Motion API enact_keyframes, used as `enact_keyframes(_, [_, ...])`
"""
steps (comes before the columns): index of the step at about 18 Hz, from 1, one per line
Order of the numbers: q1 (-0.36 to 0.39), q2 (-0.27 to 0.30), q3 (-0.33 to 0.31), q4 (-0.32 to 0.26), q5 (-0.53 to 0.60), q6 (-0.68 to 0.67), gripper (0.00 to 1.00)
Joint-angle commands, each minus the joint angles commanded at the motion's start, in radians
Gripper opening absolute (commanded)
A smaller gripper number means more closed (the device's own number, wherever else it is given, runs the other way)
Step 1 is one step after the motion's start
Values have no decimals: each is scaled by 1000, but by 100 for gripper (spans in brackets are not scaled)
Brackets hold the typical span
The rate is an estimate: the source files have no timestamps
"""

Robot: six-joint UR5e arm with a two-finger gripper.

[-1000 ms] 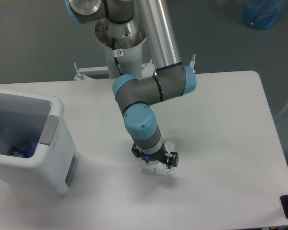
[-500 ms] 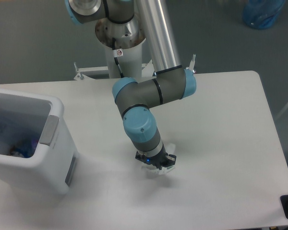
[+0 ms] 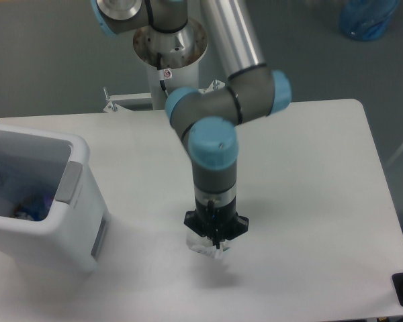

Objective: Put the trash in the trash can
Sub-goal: 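Lift the tissue and carry it over the trash bin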

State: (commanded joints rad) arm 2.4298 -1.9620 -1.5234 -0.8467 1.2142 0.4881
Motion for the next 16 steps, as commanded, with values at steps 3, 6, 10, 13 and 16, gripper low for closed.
enact_keyframes(3, [18,-1,51,0,-224,-178,0])
enact_keyframes(6, [14,2,101,0,-298,-288,0])
enact_keyframes(10, [5,70,115,0,-401,-382,0])
enact_keyframes(13, [-20,155,104,-3,-458,-430,0])
enact_keyframes(16, [-98,218,103,-6,-469,-430,0])
